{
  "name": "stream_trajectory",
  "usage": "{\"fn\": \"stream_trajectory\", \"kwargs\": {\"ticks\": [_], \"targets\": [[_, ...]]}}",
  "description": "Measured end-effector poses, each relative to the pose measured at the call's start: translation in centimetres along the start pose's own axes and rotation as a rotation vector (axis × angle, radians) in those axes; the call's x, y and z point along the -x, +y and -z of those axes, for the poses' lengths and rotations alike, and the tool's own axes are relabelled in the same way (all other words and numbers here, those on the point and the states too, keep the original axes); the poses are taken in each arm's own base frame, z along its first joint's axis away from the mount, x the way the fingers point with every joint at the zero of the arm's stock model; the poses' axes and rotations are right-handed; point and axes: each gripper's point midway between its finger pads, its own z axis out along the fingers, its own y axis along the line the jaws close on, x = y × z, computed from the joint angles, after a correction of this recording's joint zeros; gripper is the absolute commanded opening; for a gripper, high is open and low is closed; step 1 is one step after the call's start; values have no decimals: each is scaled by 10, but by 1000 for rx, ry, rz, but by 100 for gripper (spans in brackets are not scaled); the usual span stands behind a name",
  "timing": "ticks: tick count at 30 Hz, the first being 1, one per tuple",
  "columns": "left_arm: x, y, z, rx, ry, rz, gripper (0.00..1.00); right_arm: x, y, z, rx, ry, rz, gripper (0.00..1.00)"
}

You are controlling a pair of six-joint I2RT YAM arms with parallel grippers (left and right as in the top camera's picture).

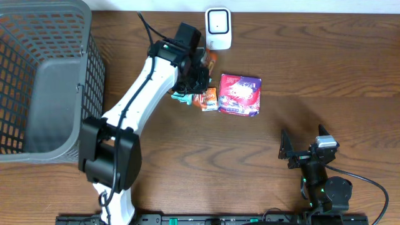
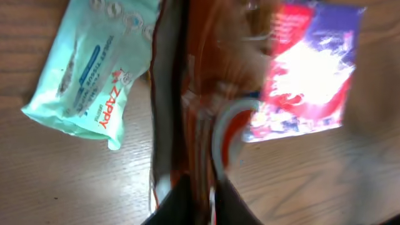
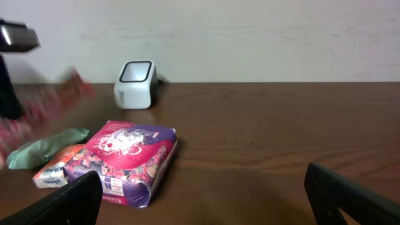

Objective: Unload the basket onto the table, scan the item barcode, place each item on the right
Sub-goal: 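Carry the red wrapper under the scanner with the left gripper, then release the red wrapper onto the pile and retract the left arm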

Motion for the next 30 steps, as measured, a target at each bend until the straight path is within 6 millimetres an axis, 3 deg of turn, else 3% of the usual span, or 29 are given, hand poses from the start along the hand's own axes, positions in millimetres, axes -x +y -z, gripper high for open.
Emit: {"fn": "stream_trajectory", "kwargs": {"ticks": [2, 11, 15, 17, 20, 21, 22, 26, 30], "targets": [[-2, 3, -7, 8, 20, 4, 62, 0, 0, 0, 0, 0, 0, 99], [-2, 7, -10, 11, 26, 20, 62, 0, 0, 0, 0, 0, 0, 99], [5, 11, 8, 3, -16, 33, 62, 0, 0, 0, 0, 0, 0, 99], [11, 12, 30, -7, -69, 39, 63, 0, 0, 0, 0, 0, 0, 99], [16, 12, 75, -28, -167, 38, 73, 0, 0, 0, 0, 0, 0, 99], [16, 12, 91, -33, -201, 40, 79, 0, 0, 0, 0, 0, 0, 99], [14, 13, 110, -38, -235, 42, 98, 0, 0, 0, 0, 0, 0, 99], [1, 19, 167, -47, -339, 68, 98, 0, 0, 0, 0, 0, 0, 99], [-18, 32, 196, -11, -373, 100, 98, 0, 0, 0, 0, 0, 0, 99]]}}
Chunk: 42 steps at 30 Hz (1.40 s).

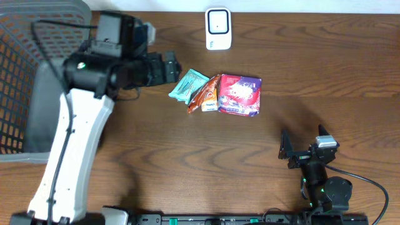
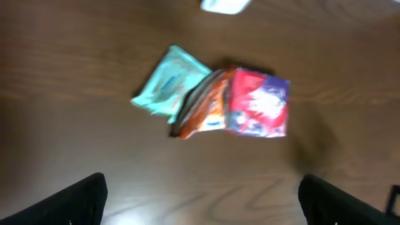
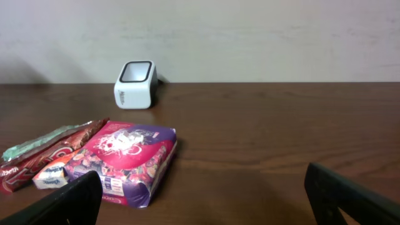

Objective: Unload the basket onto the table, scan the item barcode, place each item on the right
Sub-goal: 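Release the red wrapper onto the pile and retract the left arm, then reach the right gripper to the purple-red snack box and grasp it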

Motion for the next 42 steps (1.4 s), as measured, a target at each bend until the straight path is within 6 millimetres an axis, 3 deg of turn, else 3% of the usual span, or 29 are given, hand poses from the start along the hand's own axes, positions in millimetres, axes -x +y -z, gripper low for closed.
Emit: {"fn": "stream_trajectory", "kwargs": {"ticks": [8, 13, 34, 36, 42], "targets": [[-18, 63, 19, 248, 45, 121, 98, 0, 0, 0, 0, 0, 0, 99], [-20, 85, 26, 310, 48, 185, 98, 0, 0, 0, 0, 0, 0, 99], [-20, 89, 28, 326, 42, 189, 98, 0, 2, 0, 9, -1, -17, 99], [-20, 89, 28, 326, 42, 189, 98, 2, 11, 0, 63, -4, -91, 99], [-20, 89, 28, 326, 42, 189, 98, 0, 71, 15, 414, 111, -497, 99]]}}
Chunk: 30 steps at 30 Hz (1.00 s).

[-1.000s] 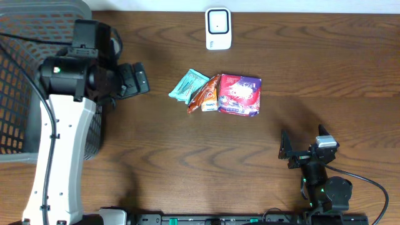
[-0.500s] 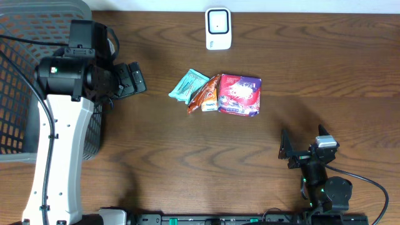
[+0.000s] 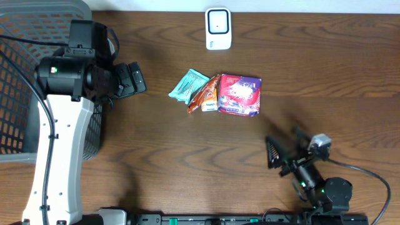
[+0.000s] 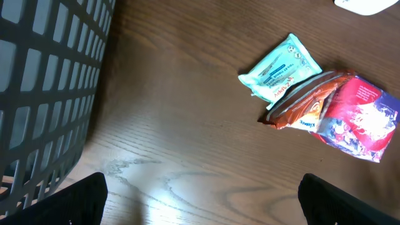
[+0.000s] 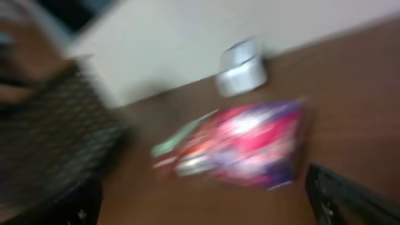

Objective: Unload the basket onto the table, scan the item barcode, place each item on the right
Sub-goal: 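Reach the right gripper to the purple-red snack box and grasp it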

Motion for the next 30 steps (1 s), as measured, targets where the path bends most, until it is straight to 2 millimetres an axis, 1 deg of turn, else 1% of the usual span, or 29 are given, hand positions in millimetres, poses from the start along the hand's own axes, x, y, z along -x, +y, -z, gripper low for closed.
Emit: {"fn": "stream_trajectory", "kwargs": {"ticks": [1, 3, 5, 7, 10, 14, 19, 22, 24, 29, 30], "targets": [[0, 0, 0, 0, 0, 0, 98, -6, 9, 0, 53, 35, -70, 99], [0, 0, 0, 0, 0, 0, 98, -9, 20, 1, 108, 65, -168, 99], [0, 0, 0, 0, 0, 0, 98, -5, 30, 2, 155, 68, -239, 99], [0, 0, 0, 0, 1, 0, 98, 6, 42, 4, 214, 43, -259, 99], [-1, 0, 0, 1, 3, 0, 98, 28, 65, 11, 315, -29, -220, 99], [-1, 0, 0, 1, 2, 0, 98, 43, 74, 15, 340, -71, -218, 99], [-1, 0, 0, 1, 2, 0, 98, 71, 89, 17, 294, -72, -157, 99], [0, 0, 0, 1, 2, 0, 98, 84, 92, 11, 200, 8, -107, 99], [-1, 0, 0, 1, 2, 0, 98, 88, 87, 5, 124, 92, -90, 99], [-1, 1, 0, 3, 2, 0, 98, 96, 70, -19, -41, 342, -109, 99], [0, 1, 0, 4, 1, 0, 98, 93, 64, -21, -79, 405, -124, 99]]}}
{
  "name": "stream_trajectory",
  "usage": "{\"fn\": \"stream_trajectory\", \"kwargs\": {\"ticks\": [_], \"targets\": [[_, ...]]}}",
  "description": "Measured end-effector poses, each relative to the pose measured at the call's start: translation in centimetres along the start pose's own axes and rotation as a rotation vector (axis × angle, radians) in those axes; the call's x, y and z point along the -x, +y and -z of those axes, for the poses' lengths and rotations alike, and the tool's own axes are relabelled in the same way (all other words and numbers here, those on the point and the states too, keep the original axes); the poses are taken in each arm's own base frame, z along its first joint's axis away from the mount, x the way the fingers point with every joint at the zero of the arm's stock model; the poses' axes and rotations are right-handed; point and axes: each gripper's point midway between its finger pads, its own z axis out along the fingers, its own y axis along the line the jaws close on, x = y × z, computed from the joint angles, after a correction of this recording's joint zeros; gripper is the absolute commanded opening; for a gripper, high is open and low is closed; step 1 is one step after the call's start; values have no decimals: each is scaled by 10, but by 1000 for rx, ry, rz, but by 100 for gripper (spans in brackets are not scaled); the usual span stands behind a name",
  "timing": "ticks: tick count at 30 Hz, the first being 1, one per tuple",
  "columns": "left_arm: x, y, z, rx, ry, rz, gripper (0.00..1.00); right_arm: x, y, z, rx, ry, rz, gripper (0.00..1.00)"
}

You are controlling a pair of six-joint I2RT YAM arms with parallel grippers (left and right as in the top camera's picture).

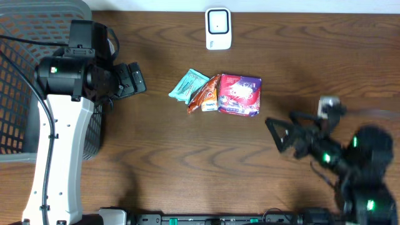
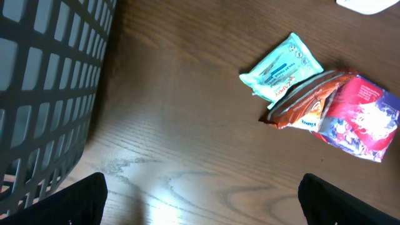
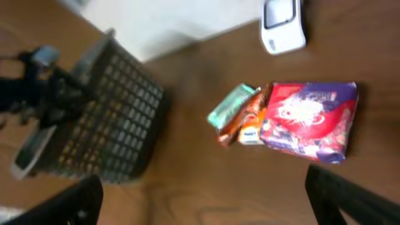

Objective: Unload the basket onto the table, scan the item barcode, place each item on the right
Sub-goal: 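Reach the right gripper to the purple-red snack box and grasp it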

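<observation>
A white barcode scanner [image 1: 218, 28] stands at the table's far edge. In front of it lie three packets side by side: a mint tissue pack [image 1: 188, 85], an orange-brown packet [image 1: 205, 94] and a purple-pink packet [image 1: 239, 94]. My left gripper [image 1: 134, 78] hangs open to their left, beside the basket, with nothing between its fingers [image 2: 81, 200]. My right gripper [image 1: 284, 134] is open and empty, raised to the right of and nearer than the packets. It looks down on the purple-pink packet [image 3: 309, 119] and the scanner [image 3: 282, 25].
A grey mesh basket [image 1: 37, 37] fills the far left of the table, partly under my left arm. Bare wood lies between the packets and both grippers.
My right arm has risen from low at the table's front edge and now looks down on the packets from higher up. The left arm and the packets have not moved.
My left gripper was shut on the orange-brown packet just in front of the scanner. Then that packet lay between the tissue pack and the purple packet, with the left gripper open further left. It then hung by the basket, and now the right arm is raised.
</observation>
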Motion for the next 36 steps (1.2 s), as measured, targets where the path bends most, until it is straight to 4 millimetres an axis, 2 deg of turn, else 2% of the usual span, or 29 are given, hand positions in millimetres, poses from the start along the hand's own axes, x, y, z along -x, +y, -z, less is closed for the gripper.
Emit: {"fn": "stream_trajectory", "kwargs": {"ticks": [5, 11, 15, 20, 25, 26, 27, 29, 36], "targets": [[0, 0, 0, 1, 1, 0, 98, 10, -23, -22, -130, 262, -80, 99], [0, 0, 0, 1, 1, 0, 98, 33, -55, -64, -172, 341, -74, 99], [0, 0, 0, 0, 1, 0, 98, 33, -79, -86, -197, 368, -80, 99], [0, 0, 0, 0, 1, 0, 98, 24, -111, -109, -253, 417, -105, 99], [0, 0, 0, 0, 1, 0, 98, 2, -147, -132, -312, 497, -152, 99], [0, 0, 0, 0, 1, 0, 98, -2, -153, -137, -317, 511, -160, 98], [0, 0, 0, 0, 1, 0, 98, -7, -160, -142, -321, 528, -170, 91], [0, 0, 0, 1, 1, 0, 98, -15, -169, -151, -318, 551, -182, 87], [0, 0, 0, 0, 1, 0, 98, -39, -192, -184, -258, 598, -238, 89]]}}
